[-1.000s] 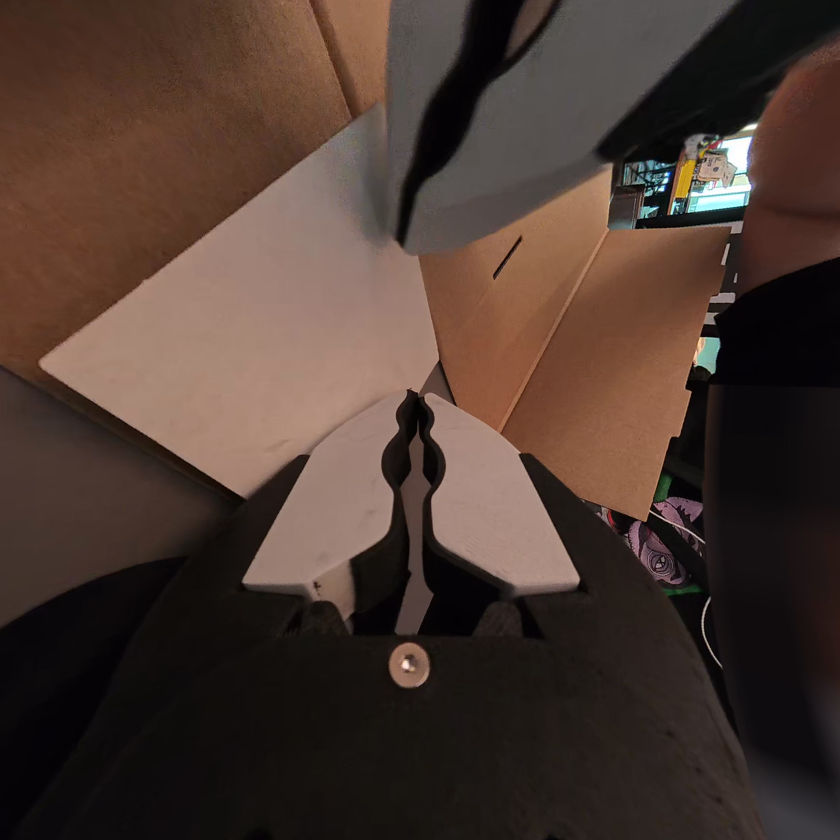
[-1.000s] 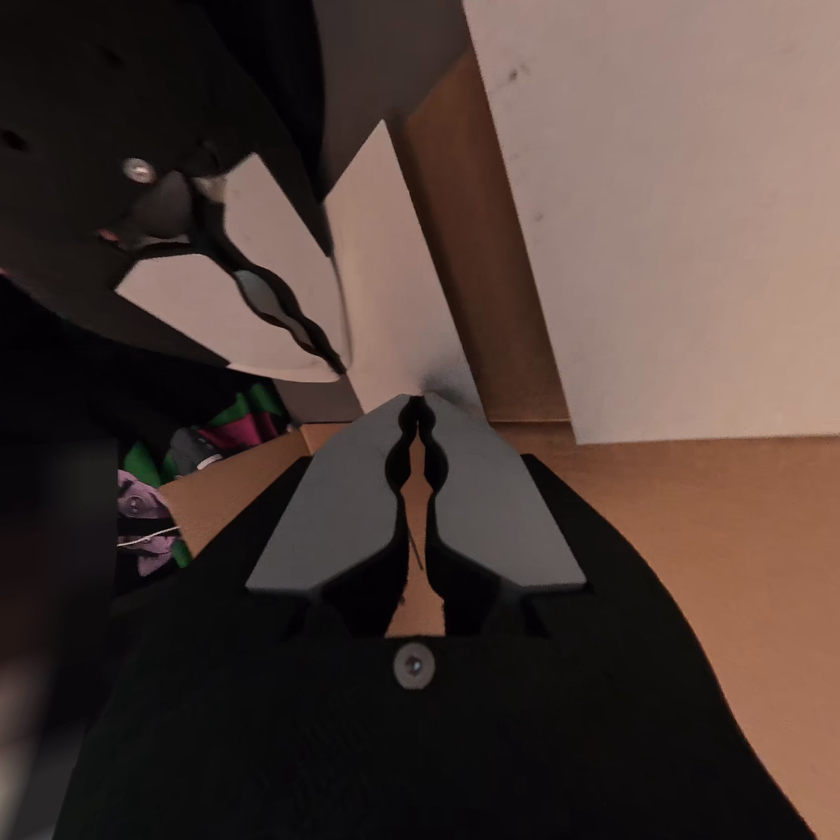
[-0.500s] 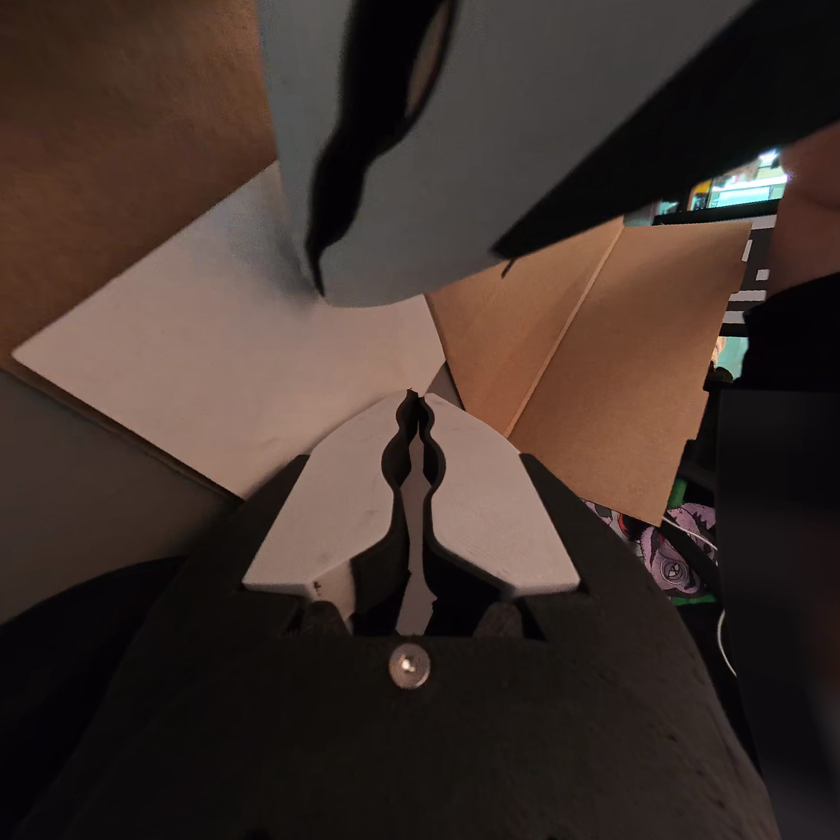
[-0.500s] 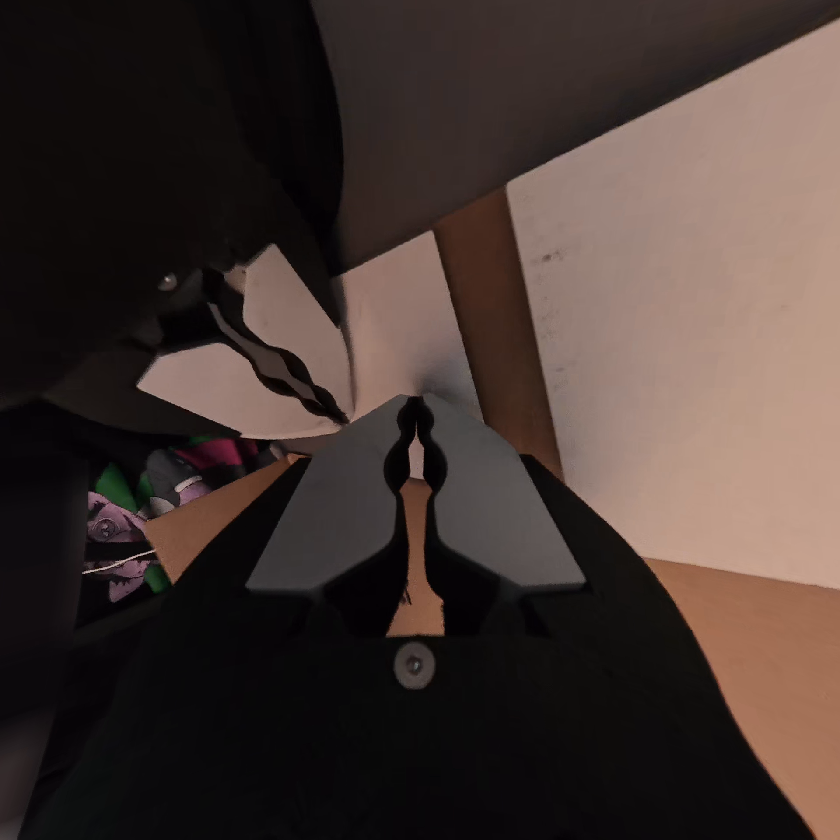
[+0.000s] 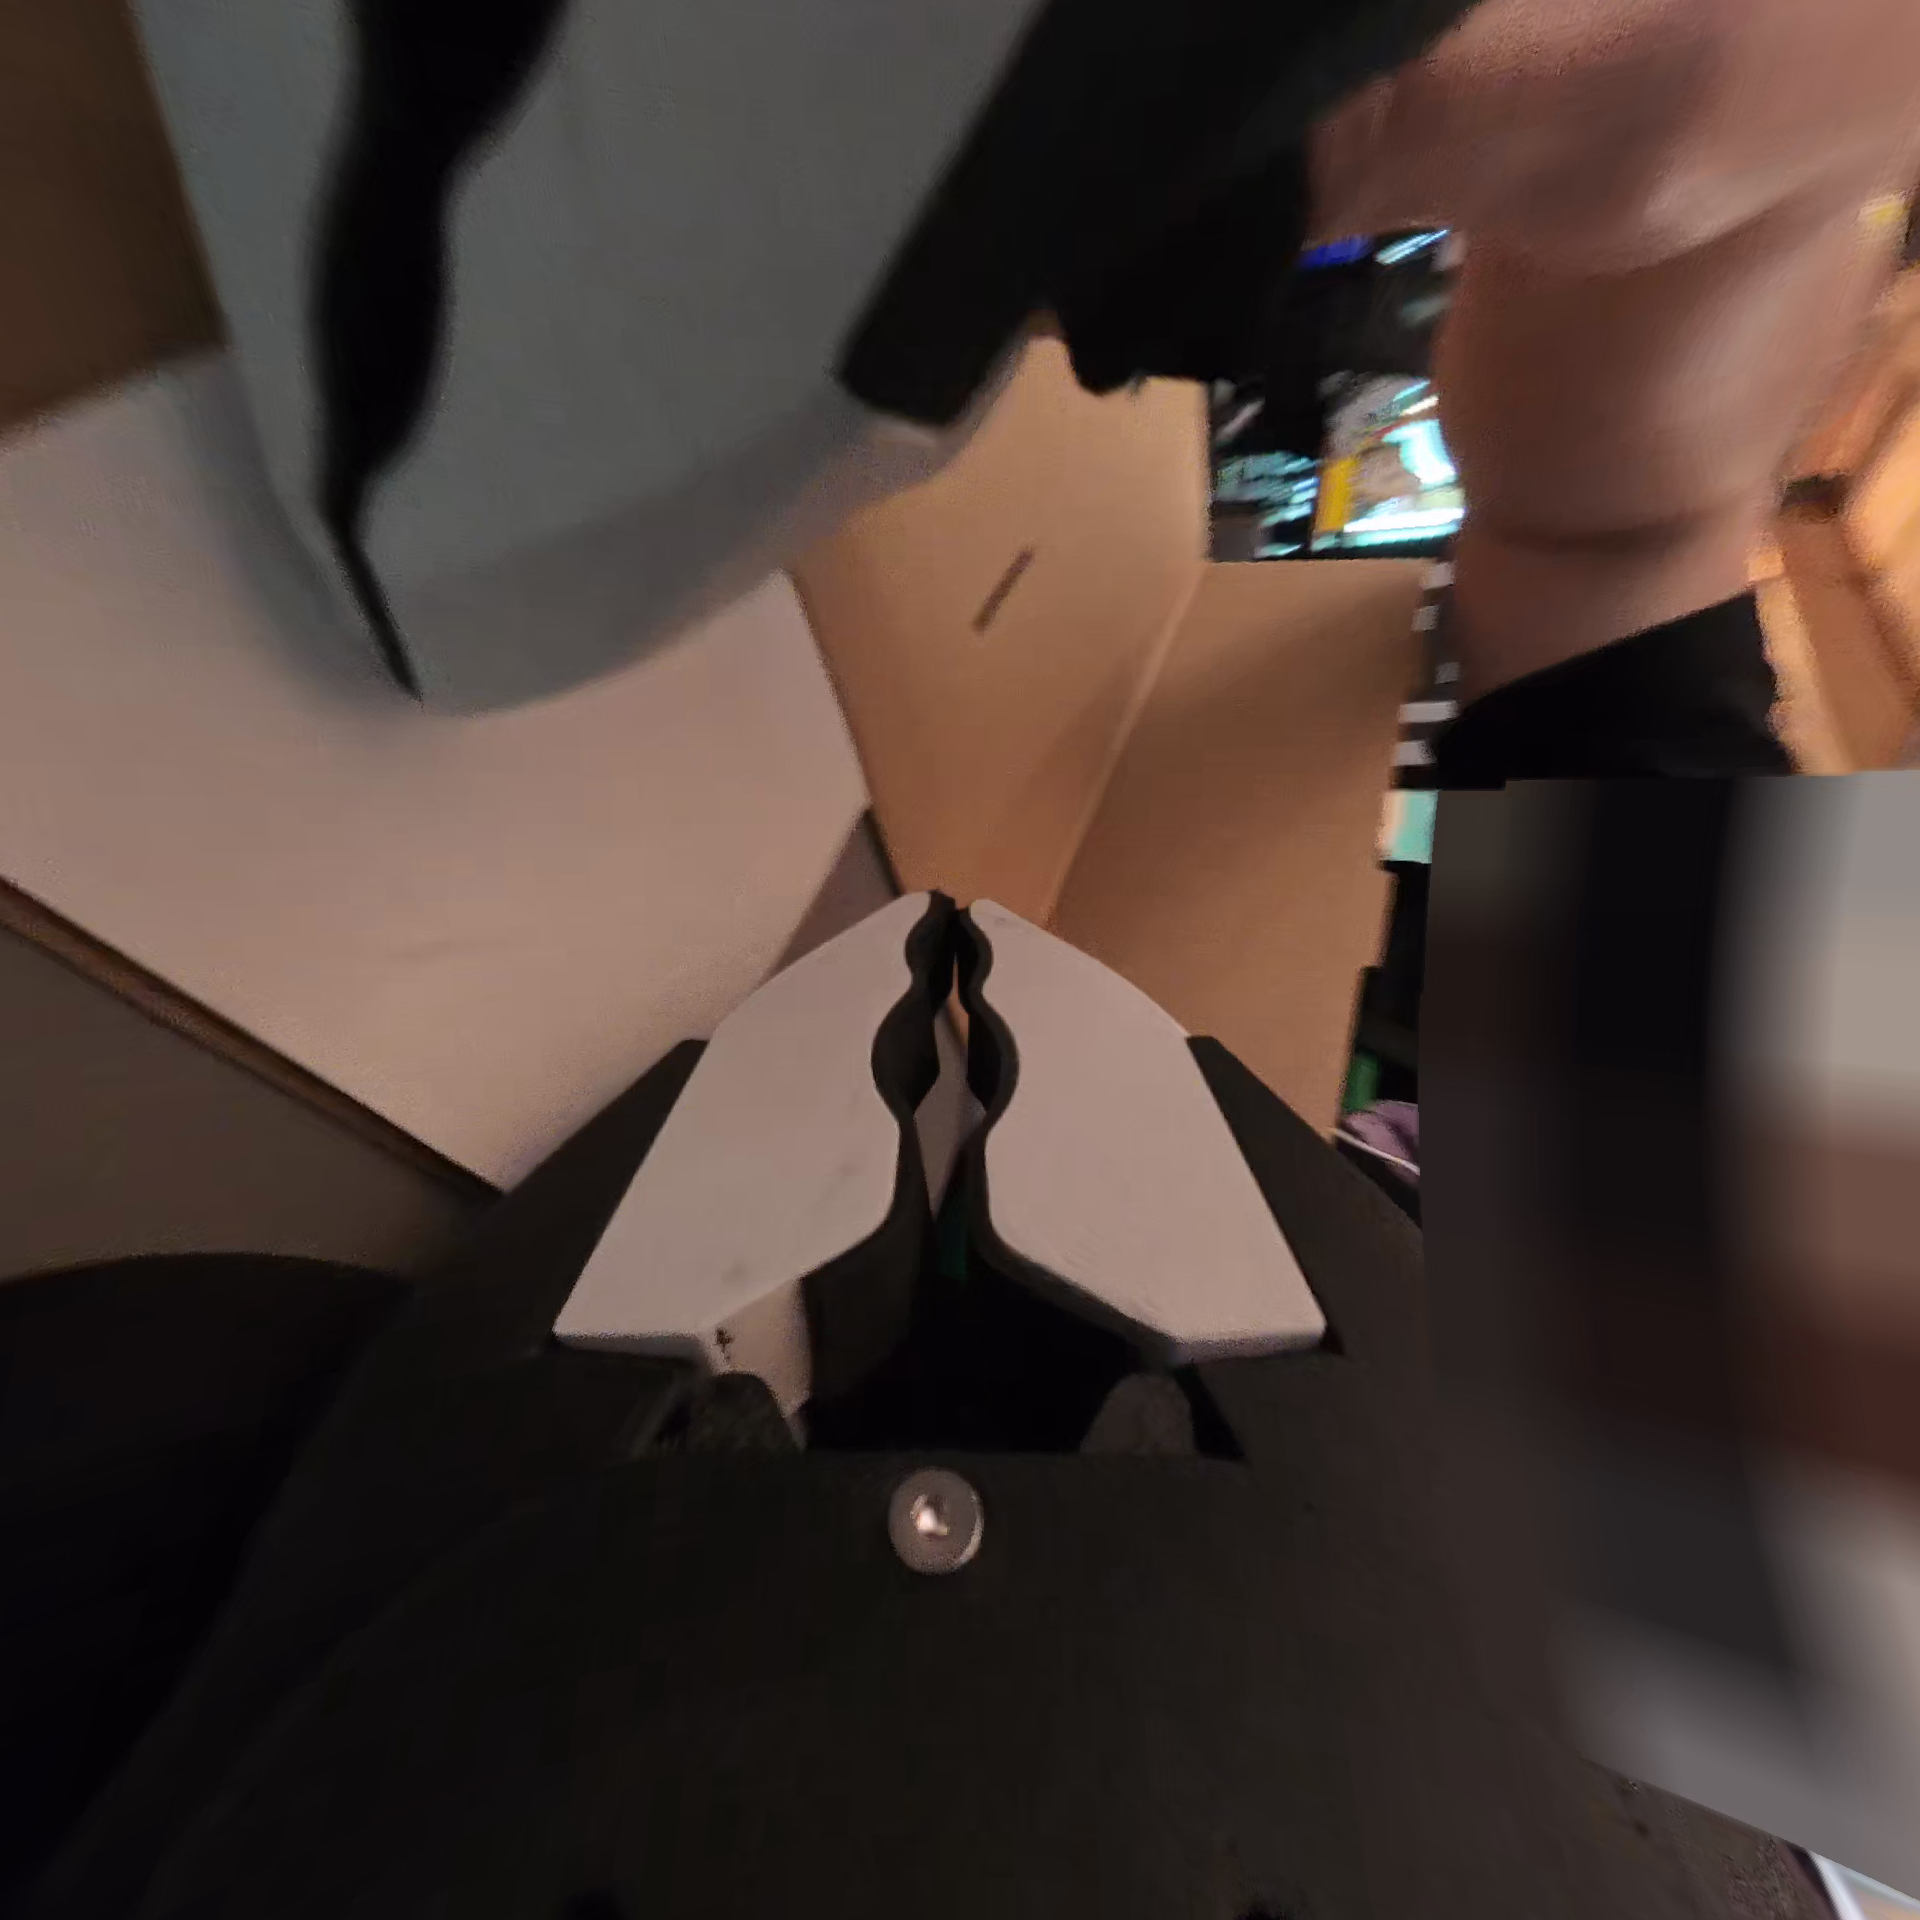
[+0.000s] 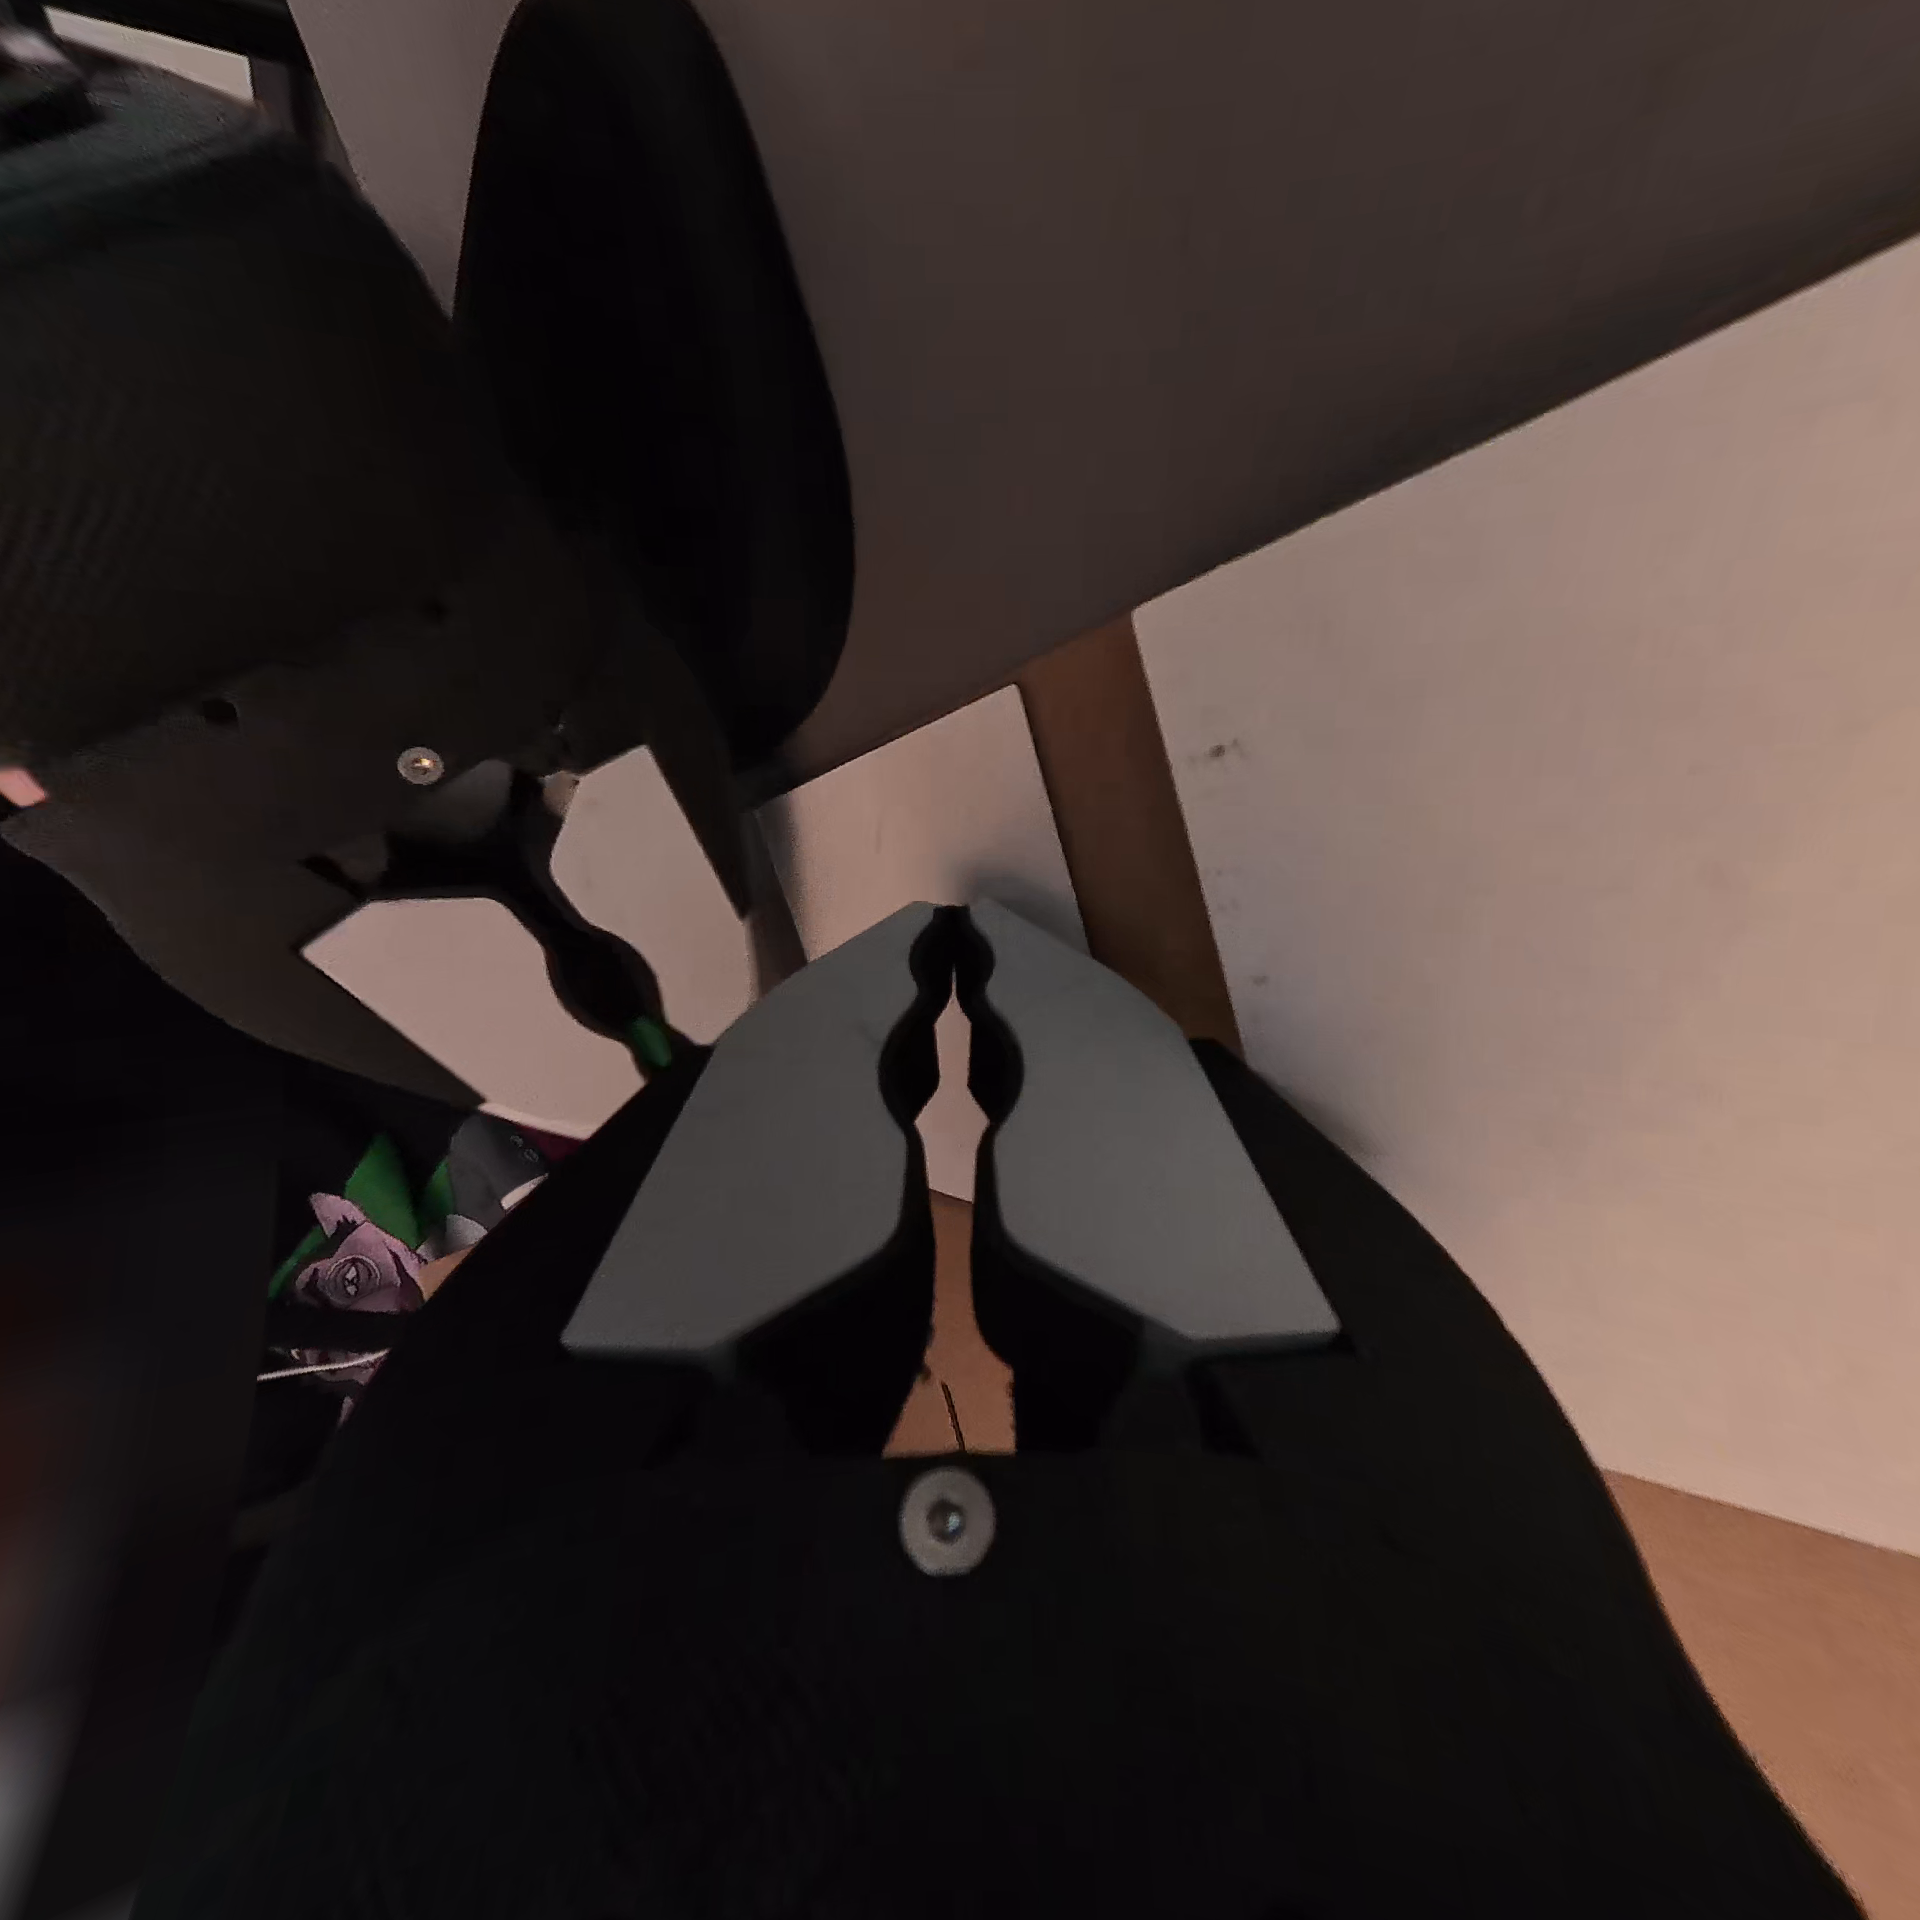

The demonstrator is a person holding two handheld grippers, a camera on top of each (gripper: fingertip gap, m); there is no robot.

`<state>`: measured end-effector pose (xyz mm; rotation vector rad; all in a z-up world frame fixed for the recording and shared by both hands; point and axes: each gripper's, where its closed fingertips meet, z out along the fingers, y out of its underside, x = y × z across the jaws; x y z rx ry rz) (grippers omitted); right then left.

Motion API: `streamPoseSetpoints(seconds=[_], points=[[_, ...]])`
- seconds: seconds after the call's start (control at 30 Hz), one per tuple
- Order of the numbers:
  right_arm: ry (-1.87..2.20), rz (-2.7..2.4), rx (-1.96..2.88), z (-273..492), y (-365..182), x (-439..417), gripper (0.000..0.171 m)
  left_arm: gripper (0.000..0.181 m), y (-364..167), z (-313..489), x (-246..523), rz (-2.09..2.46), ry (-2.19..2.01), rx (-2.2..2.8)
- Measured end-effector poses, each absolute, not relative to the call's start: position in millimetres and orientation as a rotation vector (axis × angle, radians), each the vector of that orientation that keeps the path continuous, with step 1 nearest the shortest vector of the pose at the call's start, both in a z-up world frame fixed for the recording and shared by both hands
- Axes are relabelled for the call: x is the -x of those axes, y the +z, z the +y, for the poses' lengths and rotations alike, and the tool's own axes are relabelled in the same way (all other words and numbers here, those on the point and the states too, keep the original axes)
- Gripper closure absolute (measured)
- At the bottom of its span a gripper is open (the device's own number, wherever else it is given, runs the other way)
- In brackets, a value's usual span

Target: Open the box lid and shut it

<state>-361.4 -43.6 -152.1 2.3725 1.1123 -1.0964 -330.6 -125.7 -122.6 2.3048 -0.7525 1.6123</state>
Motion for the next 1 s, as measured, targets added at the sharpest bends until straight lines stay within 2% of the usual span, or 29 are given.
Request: streamPoseSetpoints(seconds=[0.17, 0.27, 0.37, 0.53, 0.67, 0.9, 1.0], points=[[-1.282, 1.009, -2.354, -38.7, -130.0, 389.2, 0.171, 0.181, -136.8, -123.7, 337.4, -0.775, 1.549, -2.433], [-1.123, 1.145, -2.413, -37.4, -150.0, 390.9, 0.171, 0.181, -145.2, -122.5, 337.9, -0.863, 1.441, -2.510], [-1.131, 1.125, -2.425, -38.4, -153.0, 392.4, 0.171, 0.181, -150.8, -124.9, 338.1, -0.943, 1.353, -2.534], [-1.346, 1.065, -2.329, -52.6, -128.9, 395.3, 0.170, 0.181, -147.6, -124.5, 337.5, -0.889, 1.417, -2.484], [-1.204, 1.164, -2.364, -64.4, -152.8, 380.9, 0.170, 0.181, -148.8, -123.5, 337.5, -0.898, 1.415, -2.500], [-1.178, 1.226, -2.362, -69.5, -139.8, 365.8, 0.170, 0.181, -148.6, -123.9, 337.5, -0.894, 1.408, -2.499], [-1.054, 1.260, -2.372, -77.1, -154.3, 346.2, 0.170, 0.181, -150.2, -123.3, 337.5, -0.895, 1.399, -2.506]])
